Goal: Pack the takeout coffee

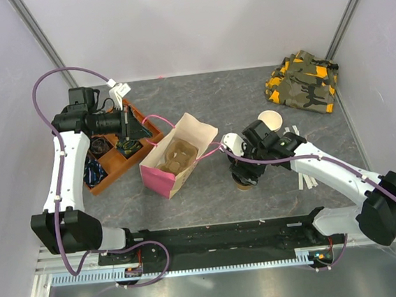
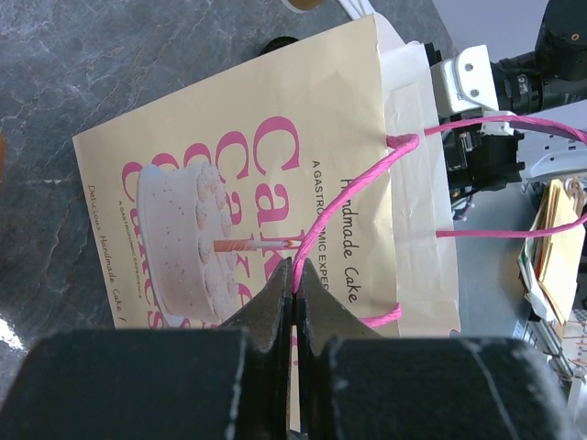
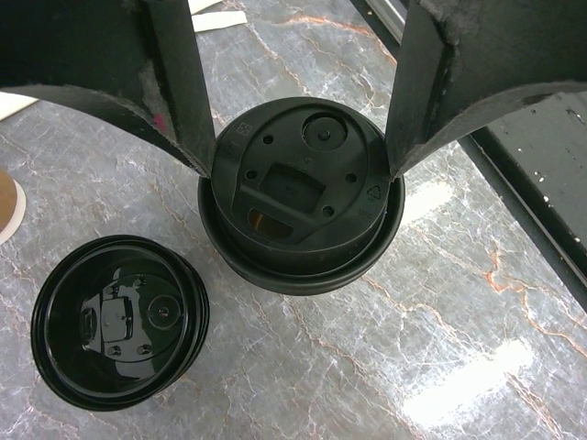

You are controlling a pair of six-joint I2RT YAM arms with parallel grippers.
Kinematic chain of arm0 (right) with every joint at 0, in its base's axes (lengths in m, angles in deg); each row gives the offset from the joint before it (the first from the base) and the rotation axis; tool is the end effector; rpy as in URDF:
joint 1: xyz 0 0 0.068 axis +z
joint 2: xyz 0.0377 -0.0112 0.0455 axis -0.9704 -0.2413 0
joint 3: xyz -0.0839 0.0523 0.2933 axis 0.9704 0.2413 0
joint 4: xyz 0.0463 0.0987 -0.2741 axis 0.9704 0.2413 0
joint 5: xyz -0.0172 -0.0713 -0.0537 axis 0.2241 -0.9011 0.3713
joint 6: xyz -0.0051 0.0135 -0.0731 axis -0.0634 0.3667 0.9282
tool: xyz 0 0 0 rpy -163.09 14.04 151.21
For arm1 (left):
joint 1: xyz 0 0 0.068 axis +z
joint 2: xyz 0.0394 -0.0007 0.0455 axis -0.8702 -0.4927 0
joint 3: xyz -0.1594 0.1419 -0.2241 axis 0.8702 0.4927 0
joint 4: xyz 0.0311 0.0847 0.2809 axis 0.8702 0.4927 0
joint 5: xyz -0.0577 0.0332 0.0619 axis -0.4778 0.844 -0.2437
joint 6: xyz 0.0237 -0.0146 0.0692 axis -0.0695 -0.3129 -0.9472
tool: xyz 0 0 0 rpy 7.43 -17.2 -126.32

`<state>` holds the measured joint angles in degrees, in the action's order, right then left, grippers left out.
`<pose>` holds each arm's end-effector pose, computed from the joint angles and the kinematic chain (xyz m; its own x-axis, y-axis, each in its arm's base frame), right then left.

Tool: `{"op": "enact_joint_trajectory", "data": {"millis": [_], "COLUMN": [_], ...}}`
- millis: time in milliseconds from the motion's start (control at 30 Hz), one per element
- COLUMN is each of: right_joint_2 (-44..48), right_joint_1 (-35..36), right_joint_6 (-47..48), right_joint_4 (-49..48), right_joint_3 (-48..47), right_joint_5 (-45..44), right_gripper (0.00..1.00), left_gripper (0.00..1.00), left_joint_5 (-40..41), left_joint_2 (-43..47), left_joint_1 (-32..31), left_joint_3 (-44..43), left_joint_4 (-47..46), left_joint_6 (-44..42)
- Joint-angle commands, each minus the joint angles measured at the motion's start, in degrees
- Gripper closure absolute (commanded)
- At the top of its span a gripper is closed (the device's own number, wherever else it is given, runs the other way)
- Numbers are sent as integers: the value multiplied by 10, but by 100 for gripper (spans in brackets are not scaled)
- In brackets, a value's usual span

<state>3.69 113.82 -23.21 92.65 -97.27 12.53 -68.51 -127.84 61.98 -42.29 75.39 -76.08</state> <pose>0.2167 0.1830 0.2535 -0.3767 -0.7621 -0.5266 -0.8854 0.4634 -0.0373 0.3033 -0.0440 0.3993 -0.7175 0.1058 -0.6885 0.6152 0.5598 -0.5551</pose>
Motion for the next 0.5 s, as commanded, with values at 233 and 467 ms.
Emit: {"op": "enact_joint_trajectory", "data": {"millis": [233, 467], "right_joint_2": [62, 105], "right_joint_1": [1, -6], "right_joint_6": [-28, -53], "right_joint_4": [43, 108], "right_joint_3": [-47, -106], "right_joint_5": [-31, -59], "right_gripper": [33, 33], "left_gripper": [98, 98], "left_joint_5": [-27, -30], "left_joint_2": [28, 30], "left_joint_1": [1, 2], "left_joint_3": [20, 32], "left_joint_4": [-9, -8], "left_joint_6": [-7, -12]}}
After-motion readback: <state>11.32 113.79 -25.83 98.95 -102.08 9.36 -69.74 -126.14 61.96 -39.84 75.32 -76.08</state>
